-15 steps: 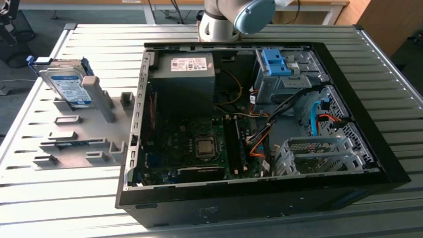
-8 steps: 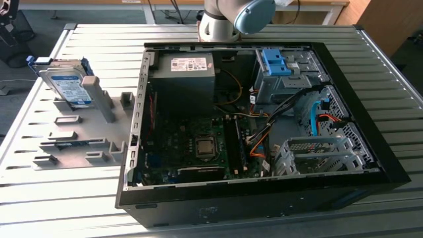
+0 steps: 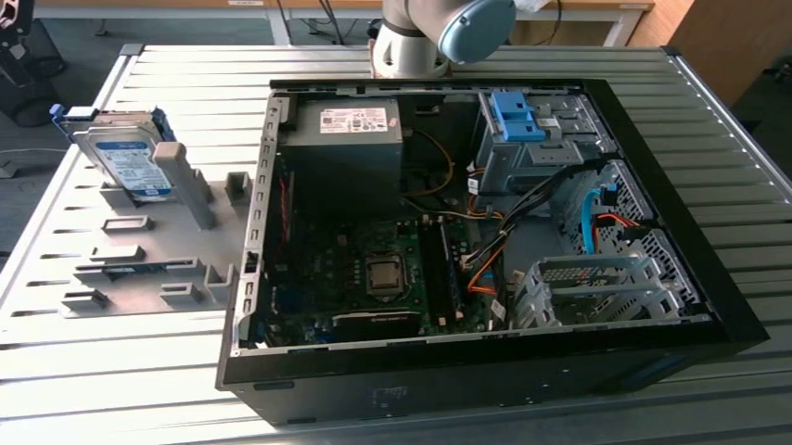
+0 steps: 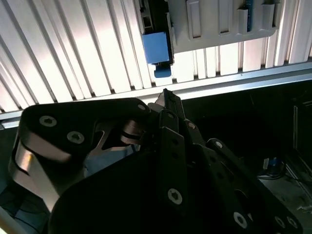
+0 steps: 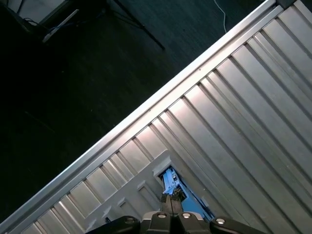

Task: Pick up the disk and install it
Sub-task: 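Pick up the disk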

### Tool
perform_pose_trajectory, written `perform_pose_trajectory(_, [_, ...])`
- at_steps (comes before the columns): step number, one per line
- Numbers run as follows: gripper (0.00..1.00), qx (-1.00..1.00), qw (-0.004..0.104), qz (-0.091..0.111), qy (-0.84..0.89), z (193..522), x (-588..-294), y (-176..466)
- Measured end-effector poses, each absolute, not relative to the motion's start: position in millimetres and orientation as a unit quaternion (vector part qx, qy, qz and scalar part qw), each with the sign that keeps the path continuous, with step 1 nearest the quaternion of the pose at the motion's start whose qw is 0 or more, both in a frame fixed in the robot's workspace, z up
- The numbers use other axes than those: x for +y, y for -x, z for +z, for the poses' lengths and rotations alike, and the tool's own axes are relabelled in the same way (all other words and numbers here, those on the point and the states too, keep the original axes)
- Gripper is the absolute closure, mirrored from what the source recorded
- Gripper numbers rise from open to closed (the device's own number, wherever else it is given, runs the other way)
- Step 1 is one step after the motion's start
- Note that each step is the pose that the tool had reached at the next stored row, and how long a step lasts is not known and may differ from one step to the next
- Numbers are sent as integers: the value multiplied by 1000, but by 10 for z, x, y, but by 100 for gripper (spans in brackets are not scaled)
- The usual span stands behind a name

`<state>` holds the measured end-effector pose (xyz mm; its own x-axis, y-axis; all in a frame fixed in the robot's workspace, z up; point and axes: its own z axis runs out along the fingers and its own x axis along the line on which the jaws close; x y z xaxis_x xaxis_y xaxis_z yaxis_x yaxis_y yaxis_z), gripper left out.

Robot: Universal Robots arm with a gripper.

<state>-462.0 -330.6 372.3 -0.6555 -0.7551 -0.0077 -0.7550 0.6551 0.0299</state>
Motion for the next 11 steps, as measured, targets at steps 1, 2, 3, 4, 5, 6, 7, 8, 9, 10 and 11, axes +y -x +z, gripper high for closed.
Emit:
perform_pose_trajectory(1, [89, -908, 3, -15, -418, 3723, -3306, 4619])
perform_pose_trajectory(2, [89, -907, 3, -15, -421, 3723, -3306, 4619])
perform_pose_trajectory(3, [89, -906, 3, -15, -424, 3723, -3306, 4619])
perform_pose_trajectory(4, [89, -904, 3, -15, -427, 3723, -3306, 4619])
perform_pose_trajectory(5, [89, -903, 3, -15, -429, 3723, -3306, 4619])
perform_pose_trajectory(6, [89, -903, 3, -15, -429, 3723, -3306, 4619])
perform_pose_trajectory(7, [89, -903, 3, -15, -430, 3723, -3306, 4619])
perform_pose_trajectory(8, [89, -903, 3, -15, -430, 3723, -3306, 4619])
perform_pose_trajectory(9, [89, -903, 3, -15, -430, 3723, -3306, 4619])
perform_pose_trajectory(10, [89, -903, 3, -15, -430, 3723, -3306, 4619])
perform_pose_trajectory(11, [89, -903, 3, -15, -430, 3723, -3306, 4619])
